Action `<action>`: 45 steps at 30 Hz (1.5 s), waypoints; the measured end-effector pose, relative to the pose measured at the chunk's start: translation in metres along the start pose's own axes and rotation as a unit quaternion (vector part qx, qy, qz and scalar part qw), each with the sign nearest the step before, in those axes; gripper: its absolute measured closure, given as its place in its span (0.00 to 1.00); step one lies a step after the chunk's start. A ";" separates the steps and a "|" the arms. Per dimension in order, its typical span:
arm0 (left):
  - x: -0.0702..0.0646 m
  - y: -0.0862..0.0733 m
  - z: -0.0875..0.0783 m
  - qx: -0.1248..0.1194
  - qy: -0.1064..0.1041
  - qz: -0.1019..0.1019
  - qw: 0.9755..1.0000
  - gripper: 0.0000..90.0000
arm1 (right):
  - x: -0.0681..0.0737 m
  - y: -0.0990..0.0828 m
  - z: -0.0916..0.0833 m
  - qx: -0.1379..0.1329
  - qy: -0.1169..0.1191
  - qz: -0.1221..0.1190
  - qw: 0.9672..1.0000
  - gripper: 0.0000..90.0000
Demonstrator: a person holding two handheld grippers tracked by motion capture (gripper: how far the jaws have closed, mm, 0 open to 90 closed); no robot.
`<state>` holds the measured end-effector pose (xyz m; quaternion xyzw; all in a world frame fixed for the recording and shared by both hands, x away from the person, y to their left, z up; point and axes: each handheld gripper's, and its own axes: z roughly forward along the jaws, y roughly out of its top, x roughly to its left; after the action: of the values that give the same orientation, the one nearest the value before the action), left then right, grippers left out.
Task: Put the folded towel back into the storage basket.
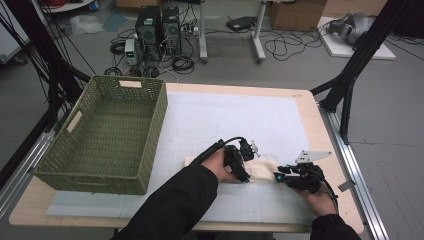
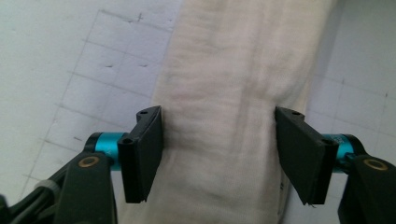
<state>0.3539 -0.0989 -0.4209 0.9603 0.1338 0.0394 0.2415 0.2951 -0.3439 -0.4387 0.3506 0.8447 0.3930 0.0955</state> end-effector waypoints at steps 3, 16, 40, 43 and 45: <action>0.001 0.000 -0.001 0.000 0.005 -0.004 1.000 0.46 | 0.000 0.001 0.000 -0.004 -0.002 0.002 1.000 0.68; 0.004 0.001 -0.003 0.000 0.022 -0.021 1.000 0.67 | -0.003 0.001 -0.008 -0.037 -0.009 0.021 0.999 0.60; 0.010 -0.023 -0.021 -0.045 0.049 -0.122 0.990 0.90 | -0.004 -0.004 -0.010 -0.058 -0.012 0.035 0.998 0.30; 0.014 -0.030 -0.028 -0.056 0.051 -0.141 0.987 0.90 | -0.002 -0.005 -0.008 -0.056 -0.011 0.034 0.998 0.27; 0.016 -0.034 -0.032 -0.069 0.049 -0.159 0.984 0.90 | -0.001 -0.005 -0.008 -0.055 -0.011 0.031 0.998 0.25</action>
<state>0.3568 -0.0508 -0.4088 0.9048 0.2935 0.0565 0.3033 0.2895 -0.3511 -0.4373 0.3747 0.8096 0.4378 0.1115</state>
